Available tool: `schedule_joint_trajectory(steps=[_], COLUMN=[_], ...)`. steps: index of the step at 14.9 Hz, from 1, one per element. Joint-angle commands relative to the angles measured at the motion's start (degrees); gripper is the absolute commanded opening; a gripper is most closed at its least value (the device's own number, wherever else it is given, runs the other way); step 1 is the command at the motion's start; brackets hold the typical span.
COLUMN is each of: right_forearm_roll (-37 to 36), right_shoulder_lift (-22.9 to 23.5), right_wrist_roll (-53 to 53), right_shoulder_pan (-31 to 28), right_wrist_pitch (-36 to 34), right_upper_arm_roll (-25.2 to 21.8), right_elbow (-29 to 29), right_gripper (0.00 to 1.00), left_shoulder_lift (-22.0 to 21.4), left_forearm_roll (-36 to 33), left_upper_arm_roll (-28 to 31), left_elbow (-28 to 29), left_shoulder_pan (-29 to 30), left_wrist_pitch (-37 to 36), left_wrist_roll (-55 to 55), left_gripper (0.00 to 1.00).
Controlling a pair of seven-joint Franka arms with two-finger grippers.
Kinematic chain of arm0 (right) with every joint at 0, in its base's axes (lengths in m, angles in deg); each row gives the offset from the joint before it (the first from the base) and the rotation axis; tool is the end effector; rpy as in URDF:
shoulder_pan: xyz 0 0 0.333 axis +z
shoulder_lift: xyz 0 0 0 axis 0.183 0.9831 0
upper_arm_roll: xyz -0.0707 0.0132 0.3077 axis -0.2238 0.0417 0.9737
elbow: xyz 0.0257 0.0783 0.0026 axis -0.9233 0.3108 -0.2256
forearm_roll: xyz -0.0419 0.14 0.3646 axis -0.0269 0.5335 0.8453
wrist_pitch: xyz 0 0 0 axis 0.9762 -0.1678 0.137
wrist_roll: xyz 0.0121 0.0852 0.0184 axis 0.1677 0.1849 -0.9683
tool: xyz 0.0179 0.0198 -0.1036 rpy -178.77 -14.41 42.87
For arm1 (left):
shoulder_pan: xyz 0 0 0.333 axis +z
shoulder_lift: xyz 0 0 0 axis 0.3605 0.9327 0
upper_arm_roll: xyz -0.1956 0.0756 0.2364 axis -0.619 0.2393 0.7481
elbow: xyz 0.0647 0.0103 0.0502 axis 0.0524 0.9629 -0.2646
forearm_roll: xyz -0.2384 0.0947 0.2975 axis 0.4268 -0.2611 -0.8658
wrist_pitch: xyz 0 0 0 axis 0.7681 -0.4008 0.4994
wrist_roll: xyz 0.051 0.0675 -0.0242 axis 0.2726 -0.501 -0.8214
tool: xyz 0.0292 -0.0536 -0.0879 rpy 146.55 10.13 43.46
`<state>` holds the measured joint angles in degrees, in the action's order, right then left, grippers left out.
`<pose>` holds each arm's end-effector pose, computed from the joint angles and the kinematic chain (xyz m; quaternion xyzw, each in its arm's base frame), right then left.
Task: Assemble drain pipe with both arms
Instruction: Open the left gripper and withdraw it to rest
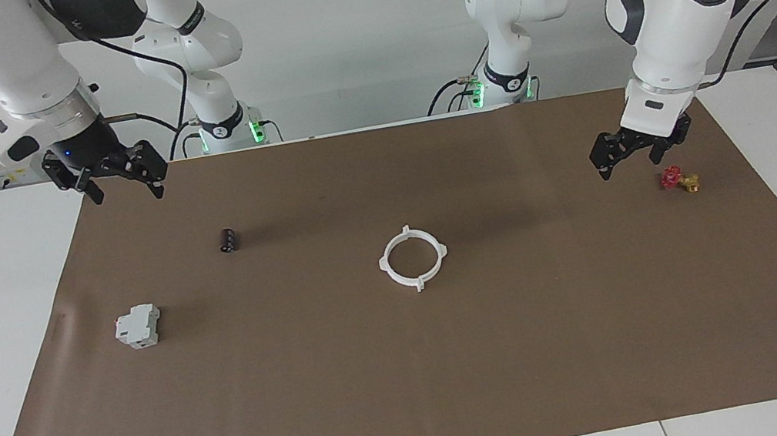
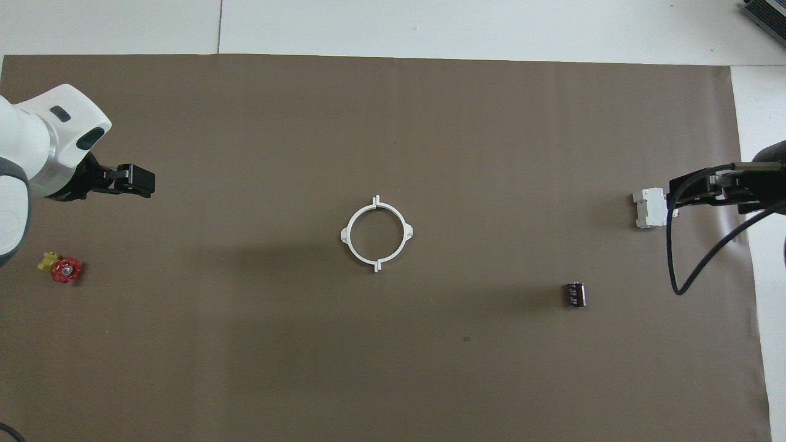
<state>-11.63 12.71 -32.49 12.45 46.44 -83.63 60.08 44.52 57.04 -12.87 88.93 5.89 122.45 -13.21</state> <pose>0.5514 0.0012 0.6149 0.9989 -0.0448 -0.0101 0.0137 0.5792 -0.0426 0.5208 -0.9986 0.0308 -0.0114 0.0412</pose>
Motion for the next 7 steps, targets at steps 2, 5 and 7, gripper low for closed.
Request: schedule_joint_trajectory(steps=[2,5,7], right_forearm_roll=[0.11,0.11,0.11], right_shoulder_lift=[0.19,0.19,0.19], right_wrist_roll=[-1.0,-1.0,-1.0], right_shoulder_pan=[-0.49,-0.49,-0.49], right_wrist_pitch=[-0.98,-0.98,-0.98], right_upper_arm_roll=[0.16,0.16,0.16], right_elbow=[-0.57,-0.57,-0.57], right_gripper=[1.0,1.0,1.0], left_shoulder_lift=[-0.57,-0.57,-1.09], left_forearm_roll=[-0.59,-0.5,-0.15], left_upper_arm_roll=[-0.17,-0.26,-0.35], left_elbow=[-0.85,-2.96,-3.05], left_shoulder_pan=[1.62,2.32,2.5], left_wrist_pitch=[-0.12,-1.62,-4.06], left_wrist_roll=[5.44,5.53,5.62], left_gripper=[1.0,1.0,1.0])
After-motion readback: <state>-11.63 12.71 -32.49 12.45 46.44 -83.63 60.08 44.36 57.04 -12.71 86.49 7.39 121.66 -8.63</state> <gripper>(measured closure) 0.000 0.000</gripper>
